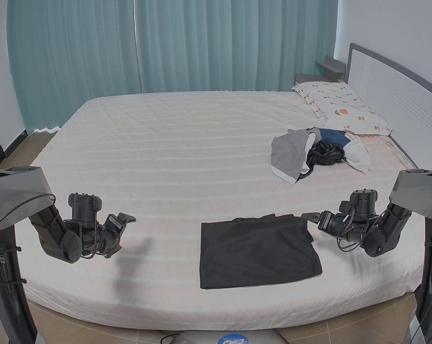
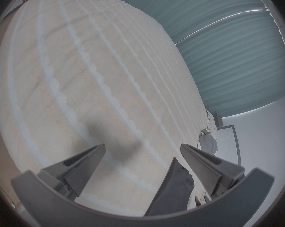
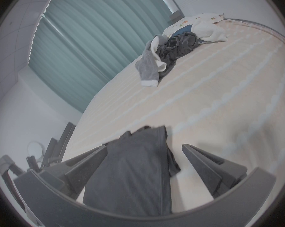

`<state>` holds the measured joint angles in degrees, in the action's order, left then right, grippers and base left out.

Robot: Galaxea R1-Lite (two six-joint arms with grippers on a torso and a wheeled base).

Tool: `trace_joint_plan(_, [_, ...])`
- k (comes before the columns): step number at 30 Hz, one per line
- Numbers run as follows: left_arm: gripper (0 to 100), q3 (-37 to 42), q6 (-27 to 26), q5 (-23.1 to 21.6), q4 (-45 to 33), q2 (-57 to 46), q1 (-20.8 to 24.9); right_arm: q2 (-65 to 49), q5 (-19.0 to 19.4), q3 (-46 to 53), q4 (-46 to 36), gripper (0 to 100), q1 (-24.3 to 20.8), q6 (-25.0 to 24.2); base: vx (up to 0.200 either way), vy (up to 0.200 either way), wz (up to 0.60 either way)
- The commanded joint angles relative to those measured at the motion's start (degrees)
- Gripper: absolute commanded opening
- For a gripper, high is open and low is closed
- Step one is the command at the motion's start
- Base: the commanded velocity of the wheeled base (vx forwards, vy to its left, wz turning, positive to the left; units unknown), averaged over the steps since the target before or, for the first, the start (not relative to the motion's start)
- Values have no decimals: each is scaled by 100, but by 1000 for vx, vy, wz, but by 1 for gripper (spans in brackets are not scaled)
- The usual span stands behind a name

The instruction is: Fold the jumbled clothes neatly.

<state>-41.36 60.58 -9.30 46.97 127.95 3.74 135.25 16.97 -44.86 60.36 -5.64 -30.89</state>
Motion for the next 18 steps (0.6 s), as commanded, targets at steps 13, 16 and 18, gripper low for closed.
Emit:
trace_joint_plan(13, [100,14,-11,7,5,10,21,924,-238,-1508,-639,100,-183,-857,0,0,0])
trace_joint_plan(16, [100,14,-11,7,5,10,21,924,-238,-1543,-753,100,-183,-884,0,0,0])
trace_joint_plan(18, [100,14,-11,7,5,10,21,941,-238,-1649,-868,0,-183,-892,0,0,0])
